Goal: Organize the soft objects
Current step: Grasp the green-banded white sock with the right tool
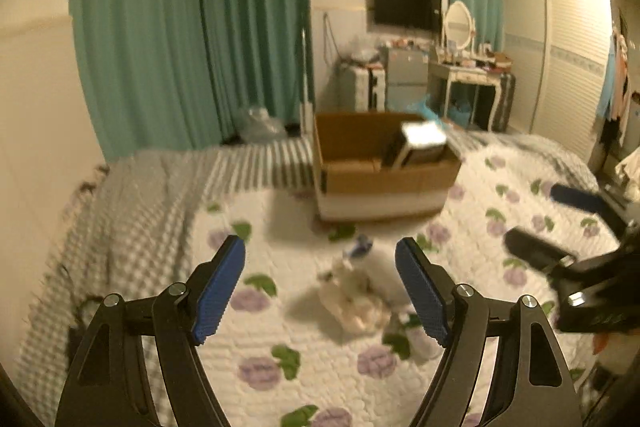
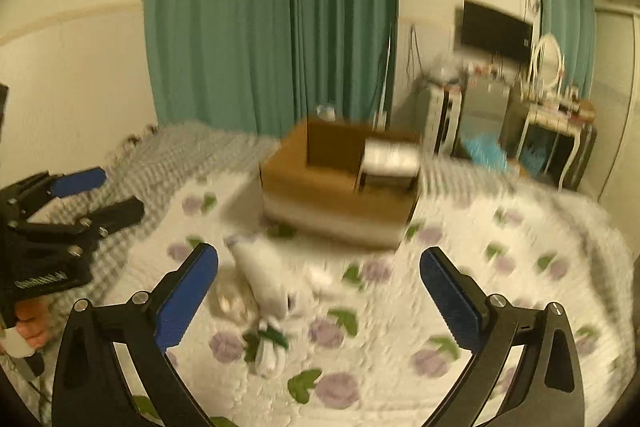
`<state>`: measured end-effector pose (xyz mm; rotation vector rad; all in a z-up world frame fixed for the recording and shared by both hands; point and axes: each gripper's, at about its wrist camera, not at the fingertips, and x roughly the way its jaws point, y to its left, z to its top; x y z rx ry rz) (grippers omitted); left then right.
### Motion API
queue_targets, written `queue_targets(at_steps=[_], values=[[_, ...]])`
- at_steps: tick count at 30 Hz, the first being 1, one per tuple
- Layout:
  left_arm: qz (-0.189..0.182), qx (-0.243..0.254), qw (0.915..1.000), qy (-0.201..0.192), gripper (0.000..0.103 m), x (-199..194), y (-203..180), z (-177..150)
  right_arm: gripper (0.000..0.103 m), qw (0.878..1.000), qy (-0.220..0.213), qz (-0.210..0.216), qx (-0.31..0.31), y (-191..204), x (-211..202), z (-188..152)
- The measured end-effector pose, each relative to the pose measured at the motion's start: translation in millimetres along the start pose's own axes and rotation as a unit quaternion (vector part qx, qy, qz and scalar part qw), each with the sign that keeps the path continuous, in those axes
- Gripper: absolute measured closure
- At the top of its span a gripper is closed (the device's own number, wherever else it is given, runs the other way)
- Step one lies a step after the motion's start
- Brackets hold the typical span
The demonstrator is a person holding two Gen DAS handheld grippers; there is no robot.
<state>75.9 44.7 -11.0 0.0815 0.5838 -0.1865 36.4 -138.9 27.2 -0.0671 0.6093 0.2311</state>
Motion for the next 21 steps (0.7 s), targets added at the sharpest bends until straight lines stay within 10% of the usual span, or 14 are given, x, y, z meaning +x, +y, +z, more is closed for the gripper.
queue_targets(at_steps=[13,21], values=[[0.005,0.012,0.9956,0.093,0.025,78,14,-88,0.002,0.99,0.135,0.037,0.003,14,125,-103],[-0.012,0.005,0.9948,0.101,0.025,89,15,-92,0.026,0.981,0.181,0.062,0.0,22,164,-114]])
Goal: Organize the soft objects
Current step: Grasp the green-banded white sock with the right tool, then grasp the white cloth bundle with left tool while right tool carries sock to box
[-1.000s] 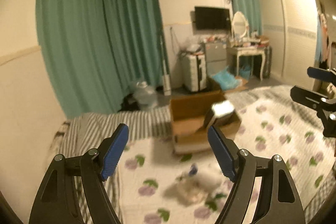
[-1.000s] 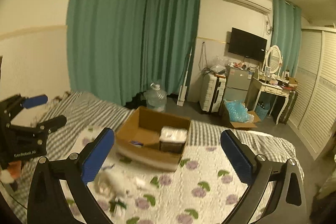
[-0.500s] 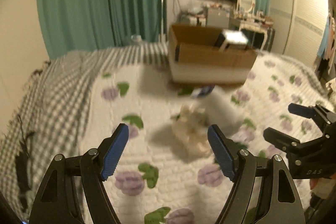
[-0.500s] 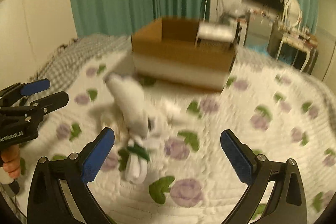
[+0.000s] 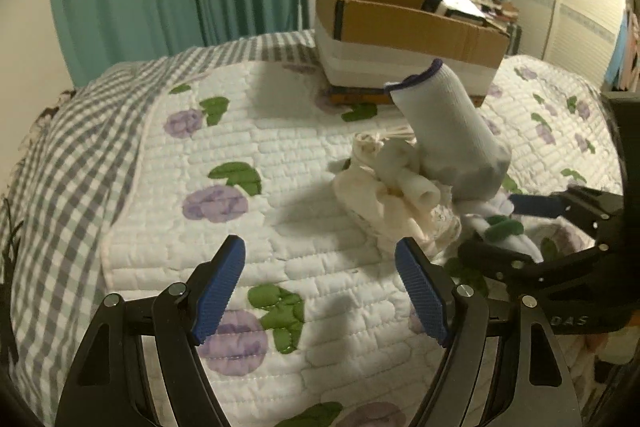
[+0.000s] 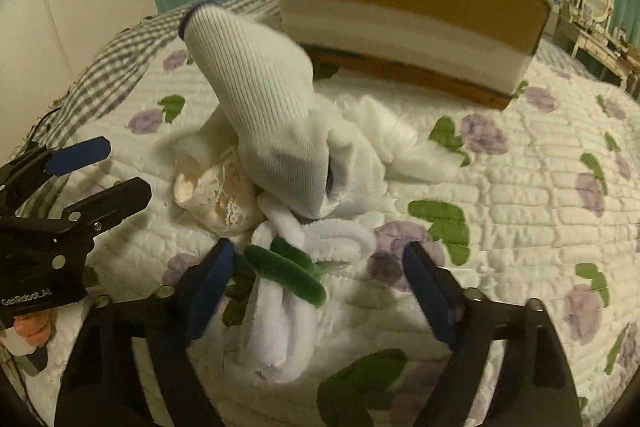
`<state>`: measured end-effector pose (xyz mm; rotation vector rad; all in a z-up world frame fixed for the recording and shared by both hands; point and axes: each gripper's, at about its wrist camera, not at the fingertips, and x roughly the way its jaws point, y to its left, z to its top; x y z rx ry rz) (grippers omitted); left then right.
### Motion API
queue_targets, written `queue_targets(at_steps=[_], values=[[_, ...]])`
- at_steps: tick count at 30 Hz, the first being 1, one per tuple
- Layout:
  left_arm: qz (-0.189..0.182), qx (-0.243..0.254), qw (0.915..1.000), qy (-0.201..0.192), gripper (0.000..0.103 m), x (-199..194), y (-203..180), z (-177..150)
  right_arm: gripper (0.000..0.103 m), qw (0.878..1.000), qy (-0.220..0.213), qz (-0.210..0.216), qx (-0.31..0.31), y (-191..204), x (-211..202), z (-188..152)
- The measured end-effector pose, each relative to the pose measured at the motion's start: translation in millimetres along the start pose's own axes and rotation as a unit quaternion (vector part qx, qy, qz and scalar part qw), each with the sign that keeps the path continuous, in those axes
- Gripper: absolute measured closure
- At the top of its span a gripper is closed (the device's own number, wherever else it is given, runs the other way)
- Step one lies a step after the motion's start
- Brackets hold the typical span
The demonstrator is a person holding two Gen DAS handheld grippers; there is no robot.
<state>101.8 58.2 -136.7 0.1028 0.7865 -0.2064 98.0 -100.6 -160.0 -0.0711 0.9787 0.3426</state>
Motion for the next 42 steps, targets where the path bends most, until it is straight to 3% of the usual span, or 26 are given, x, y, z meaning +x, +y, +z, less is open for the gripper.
queue_targets(at_steps=[4,10,11,12,22,29,30,31,34,42], values=[[0.005,0.015,0.9999,-0.003,0.025,-2,-6,0,0.051,1.0,0.012,0.007,-0.001,0,7,0],[-0.009,0.018,0.9998,0.0,0.025,-1,-11,0,0.056,1.0,-0.001,0.009,-0.009,2,-6,-3],[-0.013,0.018,0.9998,0.002,0.025,0,-12,0,0.067,1.0,-0.003,0.006,-0.01,0,-11,-4],[-0.016,0.019,0.9997,0.003,0.025,0,-14,-1,0.072,1.0,-0.005,0.004,-0.009,-1,-14,-5],[-0.051,0.003,0.9985,0.019,0.025,22,-38,4,0.072,0.999,-0.04,-0.023,0.029,-39,-48,0],[-0.048,0.0,0.9986,0.023,0.028,46,-44,10,0.072,0.997,-0.05,-0.03,0.06,-60,-48,8],[-0.051,0.005,0.9985,0.018,0.032,46,-45,10,0.072,0.996,-0.05,-0.03,0.06,-61,-47,9],[-0.055,0.009,0.9983,0.016,0.047,45,-46,10,0.072,0.996,-0.05,-0.03,0.06,-62,-46,8],[-0.064,0.01,0.9977,0.022,0.064,45,-46,10,0.072,0.997,-0.048,-0.028,0.061,-63,-45,7],[-0.073,-0.006,0.9972,0.017,0.081,19,-38,2,0.072,0.996,-0.062,-0.025,0.061,-62,-59,1]])
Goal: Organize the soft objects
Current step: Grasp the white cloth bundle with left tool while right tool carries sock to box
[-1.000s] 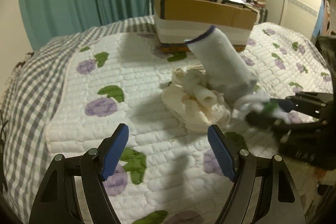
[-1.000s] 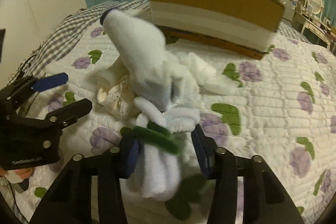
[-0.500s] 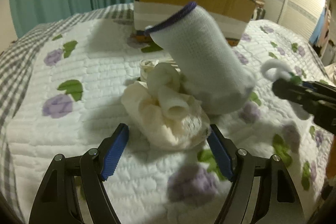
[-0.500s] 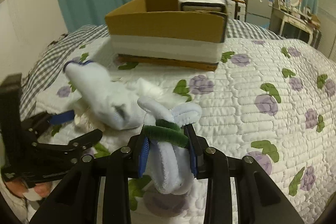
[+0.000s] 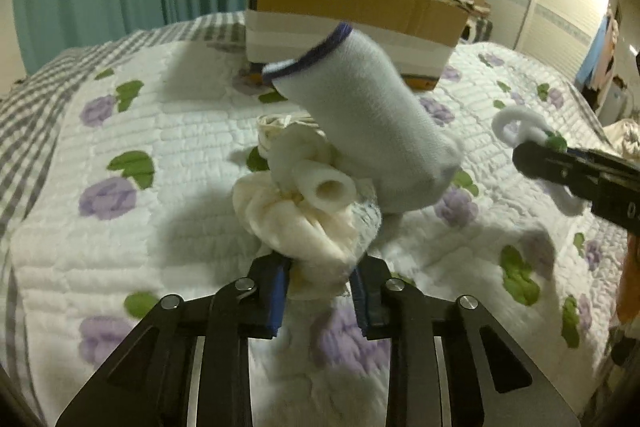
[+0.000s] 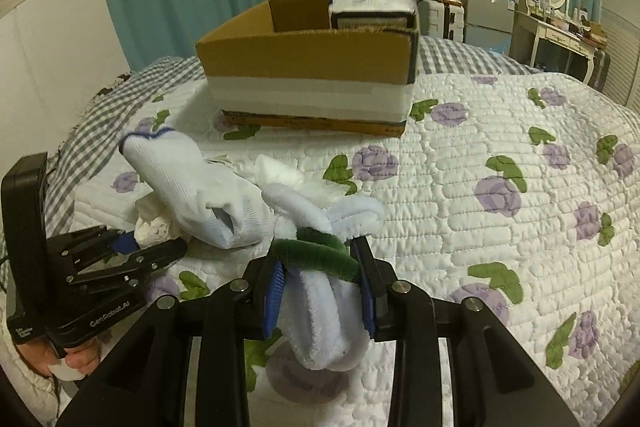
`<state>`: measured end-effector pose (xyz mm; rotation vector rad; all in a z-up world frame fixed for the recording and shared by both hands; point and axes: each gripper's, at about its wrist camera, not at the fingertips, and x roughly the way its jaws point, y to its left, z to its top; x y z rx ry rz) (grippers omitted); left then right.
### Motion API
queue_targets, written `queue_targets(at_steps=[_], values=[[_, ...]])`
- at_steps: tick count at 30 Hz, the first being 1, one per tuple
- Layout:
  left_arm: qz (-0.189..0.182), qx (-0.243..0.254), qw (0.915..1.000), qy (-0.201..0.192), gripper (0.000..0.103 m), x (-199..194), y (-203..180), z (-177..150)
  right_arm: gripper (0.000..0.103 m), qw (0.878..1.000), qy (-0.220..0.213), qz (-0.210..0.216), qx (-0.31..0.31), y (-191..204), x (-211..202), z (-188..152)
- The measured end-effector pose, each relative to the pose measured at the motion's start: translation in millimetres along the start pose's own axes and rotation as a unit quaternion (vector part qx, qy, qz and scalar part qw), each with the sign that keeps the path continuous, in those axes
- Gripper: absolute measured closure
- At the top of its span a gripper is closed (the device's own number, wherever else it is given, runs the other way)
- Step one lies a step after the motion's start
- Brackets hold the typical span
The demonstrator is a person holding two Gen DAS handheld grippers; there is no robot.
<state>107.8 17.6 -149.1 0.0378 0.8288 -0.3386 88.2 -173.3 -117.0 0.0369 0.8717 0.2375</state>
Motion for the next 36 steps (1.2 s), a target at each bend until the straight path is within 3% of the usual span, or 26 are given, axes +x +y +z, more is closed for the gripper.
queue_targets(at_steps=[10,20,24,29,33,36], values=[[0.009,0.012,0.9991,-0.039,0.094,-52,-21,-2,0.072,0.999,-0.052,0.004,0.005,3,-55,0],[0.01,0.023,0.9963,-0.082,0.094,-110,-35,16,0.072,0.996,-0.091,0.019,0.012,8,-99,2],[0.0,0.039,0.9924,-0.117,0.094,-136,-42,46,0.072,0.994,-0.108,0.029,0.0,14,-111,15],[0.014,0.074,0.9849,-0.156,0.094,-146,-55,100,0.072,0.988,-0.144,0.04,-0.026,15,-127,61],[0.022,0.097,0.9797,-0.174,0.093,-132,-66,143,0.072,0.987,-0.152,0.037,-0.046,6,-119,108],[0.016,0.095,0.9811,-0.167,0.093,-106,-68,177,0.072,0.987,-0.147,0.031,-0.052,-3,-100,144]])
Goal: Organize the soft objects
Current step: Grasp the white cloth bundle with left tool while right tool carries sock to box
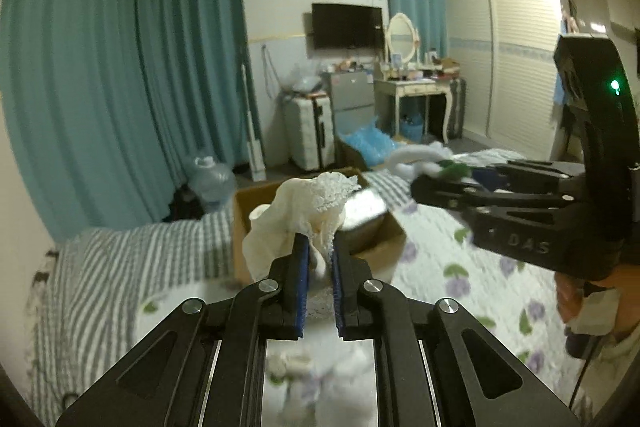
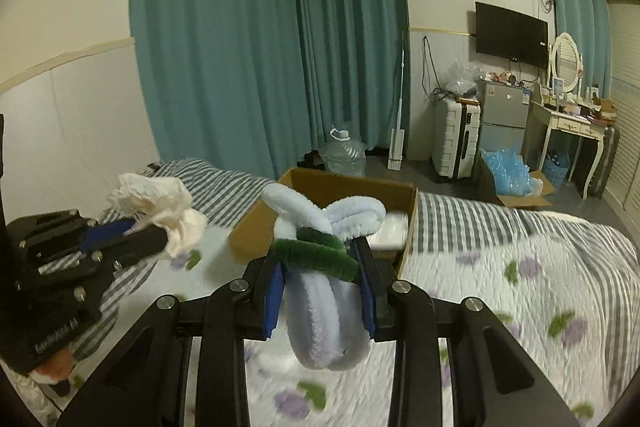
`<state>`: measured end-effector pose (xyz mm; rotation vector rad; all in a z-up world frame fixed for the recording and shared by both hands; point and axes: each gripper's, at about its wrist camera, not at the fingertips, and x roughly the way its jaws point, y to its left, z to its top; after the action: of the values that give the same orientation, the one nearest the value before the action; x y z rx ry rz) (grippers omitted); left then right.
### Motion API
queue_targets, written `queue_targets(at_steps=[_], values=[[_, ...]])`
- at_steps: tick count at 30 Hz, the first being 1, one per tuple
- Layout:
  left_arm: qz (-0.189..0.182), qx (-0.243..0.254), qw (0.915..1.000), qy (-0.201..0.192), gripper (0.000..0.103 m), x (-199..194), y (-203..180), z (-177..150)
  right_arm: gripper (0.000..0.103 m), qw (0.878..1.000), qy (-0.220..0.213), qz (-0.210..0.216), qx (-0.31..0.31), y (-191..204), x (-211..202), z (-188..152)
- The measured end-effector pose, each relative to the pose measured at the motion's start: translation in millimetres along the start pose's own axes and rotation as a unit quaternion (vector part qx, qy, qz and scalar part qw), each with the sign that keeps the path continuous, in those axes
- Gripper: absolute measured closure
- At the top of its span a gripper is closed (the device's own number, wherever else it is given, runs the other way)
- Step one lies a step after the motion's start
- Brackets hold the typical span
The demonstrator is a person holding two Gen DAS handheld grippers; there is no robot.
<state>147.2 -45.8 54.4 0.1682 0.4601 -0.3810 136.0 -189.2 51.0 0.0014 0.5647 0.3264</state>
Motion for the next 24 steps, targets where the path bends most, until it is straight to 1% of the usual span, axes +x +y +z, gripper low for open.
queue_targets(at_steps=[2,4,5,6,7,9,10,11,12,14,15,16,17,18,19,21,24], values=[[0.003,0.002,1.0,0.004,0.093,30,2,11,0.072,1.0,0.004,0.005,0.008,-14,24,19],[0.012,0.007,0.9998,0.013,0.091,59,6,20,0.072,1.0,0.011,0.012,0.018,-24,45,31],[0.015,0.007,0.9997,0.017,0.091,75,10,24,0.072,0.999,0.018,0.016,0.024,-32,63,37],[0.013,0.002,0.9997,0.02,0.088,86,14,26,0.072,0.999,0.021,0.017,0.026,-35,72,40],[0.012,-0.002,0.9996,0.024,0.086,97,18,28,0.072,0.999,0.031,0.018,0.029,-39,91,44],[0.01,-0.013,0.9992,0.035,0.086,124,29,28,0.072,0.998,0.041,0.018,0.036,-49,114,47],[0.013,-0.012,0.999,0.04,0.086,133,32,27,0.072,0.998,0.048,0.016,0.042,-55,129,48],[0.023,-0.006,0.9986,0.047,0.086,147,35,24,0.071,0.997,0.05,0.014,0.05,-60,140,48],[0.03,-0.002,0.9983,0.05,0.085,154,36,21,0.07,0.997,0.051,0.015,0.054,-64,147,48],[0.054,-0.001,0.9966,0.063,0.066,173,41,14,0.069,0.996,0.052,0.019,0.064,-73,163,50],[0.066,-0.006,0.9956,0.066,0.046,175,43,9,0.068,0.997,0.053,0.017,0.062,-74,168,50],[0.075,-0.012,0.9949,0.067,0.036,179,46,6,0.062,0.997,0.051,0.012,0.06,-75,173,52],[0.081,-0.02,0.9946,0.062,0.036,180,50,4,0.056,0.997,0.052,0.012,0.059,-76,177,52],[0.082,-0.024,0.9944,0.061,0.036,181,52,3,0.037,0.997,0.053,0.015,0.059,-76,180,54],[0.081,-0.03,0.9941,0.066,0.036,181,56,2,0.024,0.997,0.054,0.015,0.058,-75,183,54],[0.081,-0.035,0.9938,0.068,0.036,177,58,3,0.023,0.997,0.042,-0.008,0.059,-76,183,55],[0.087,-0.031,0.9939,0.061,0.036,158,57,8,0.021,0.997,0.036,-0.006,0.075,-80,174,55]])
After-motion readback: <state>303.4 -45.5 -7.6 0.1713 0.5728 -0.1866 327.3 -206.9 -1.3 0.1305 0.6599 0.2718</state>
